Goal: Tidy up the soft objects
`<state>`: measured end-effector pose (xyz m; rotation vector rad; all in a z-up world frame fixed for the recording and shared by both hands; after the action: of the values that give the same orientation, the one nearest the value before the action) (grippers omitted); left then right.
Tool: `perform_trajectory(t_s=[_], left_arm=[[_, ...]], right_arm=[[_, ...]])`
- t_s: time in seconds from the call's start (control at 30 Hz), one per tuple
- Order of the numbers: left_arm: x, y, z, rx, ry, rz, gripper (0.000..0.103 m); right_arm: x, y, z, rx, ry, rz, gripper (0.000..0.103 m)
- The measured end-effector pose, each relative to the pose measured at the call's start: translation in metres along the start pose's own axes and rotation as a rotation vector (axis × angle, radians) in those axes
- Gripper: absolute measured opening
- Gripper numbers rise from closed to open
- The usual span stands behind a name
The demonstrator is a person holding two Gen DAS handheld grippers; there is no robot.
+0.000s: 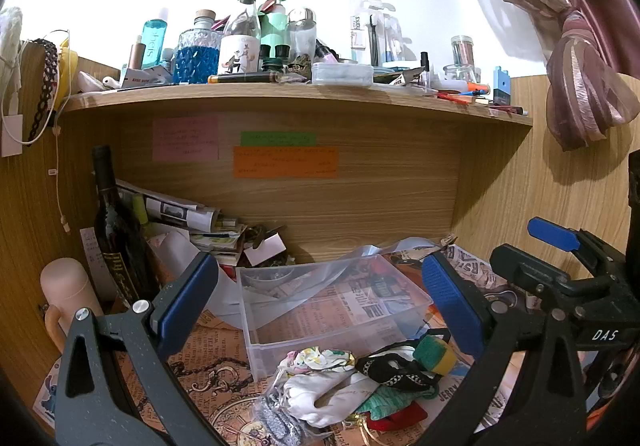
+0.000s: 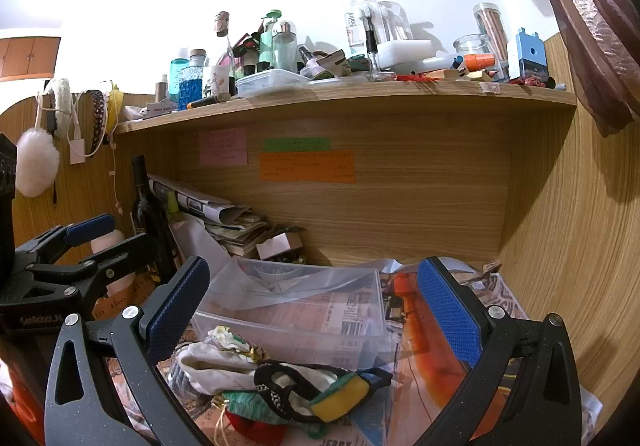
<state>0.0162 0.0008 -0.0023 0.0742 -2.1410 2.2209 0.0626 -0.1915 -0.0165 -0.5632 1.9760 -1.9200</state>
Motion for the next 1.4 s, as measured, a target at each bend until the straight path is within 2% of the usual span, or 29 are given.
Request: perform_trajectory(t_s=[1.1,1.4], left_arm=[[0.001,0.001,0.004,0.000,0.004,-0.006,0.103],[-0.019,0.021,-0.003,0.048,0.067,-0.082,0.103]], right_arm=[[0.002,-0.001,-0.003,-0.005,0.000,0.002,0.103],[-0.005,0.014,0.011,-0.025,0.038,-0.038,0.103]])
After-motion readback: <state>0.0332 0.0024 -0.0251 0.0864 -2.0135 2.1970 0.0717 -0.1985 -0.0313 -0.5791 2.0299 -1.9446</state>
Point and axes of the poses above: each gripper's, at about its wrist camera, not at the fingertips, and x roughly against the way its jaws point, z to its right, y to its underside, the point moved 2 cm from there along -x, roughly the way its jaws point, and after that the axes turned 8 degrees about z, right-handed, at the moved point
